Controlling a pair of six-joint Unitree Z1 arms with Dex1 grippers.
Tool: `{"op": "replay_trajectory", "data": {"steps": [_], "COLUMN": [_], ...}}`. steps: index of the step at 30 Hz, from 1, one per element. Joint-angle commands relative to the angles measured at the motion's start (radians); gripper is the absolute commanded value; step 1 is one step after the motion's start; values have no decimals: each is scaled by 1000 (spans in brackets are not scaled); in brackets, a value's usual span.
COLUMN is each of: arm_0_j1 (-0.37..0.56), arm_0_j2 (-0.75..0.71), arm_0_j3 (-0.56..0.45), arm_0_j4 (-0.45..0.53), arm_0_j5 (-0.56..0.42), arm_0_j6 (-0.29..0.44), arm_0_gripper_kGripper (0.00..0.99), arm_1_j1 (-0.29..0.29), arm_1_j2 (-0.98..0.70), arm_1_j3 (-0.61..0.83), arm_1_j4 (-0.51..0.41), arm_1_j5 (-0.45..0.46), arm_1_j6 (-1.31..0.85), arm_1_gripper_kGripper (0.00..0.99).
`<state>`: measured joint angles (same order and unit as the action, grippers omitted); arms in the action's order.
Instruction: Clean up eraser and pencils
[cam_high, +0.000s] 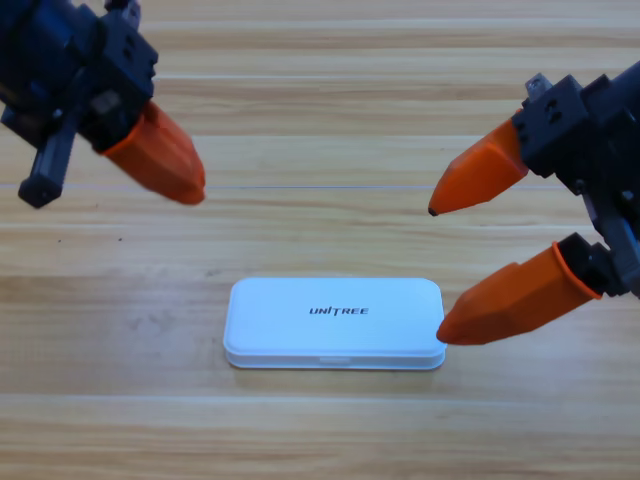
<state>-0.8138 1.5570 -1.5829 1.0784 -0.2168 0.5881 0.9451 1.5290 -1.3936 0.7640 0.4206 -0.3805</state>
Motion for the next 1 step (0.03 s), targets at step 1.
{"op": "replay_trajectory", "data": {"steps": [1], "arm_0_j1": [-21], "arm_0_j2": [28], "arm_0_j3": [35], "arm_0_j4": [8], "arm_0_j5": [16], "arm_0_j6": [9], "arm_0_gripper_kGripper": [990], "arm_1_j1": [18], "arm_1_j2": [53], "arm_1_j3": [11], "arm_1_j4": [-17], "arm_1_j5": [-6], "arm_1_j6": [-3], "arm_1_gripper_kGripper": [990]}}
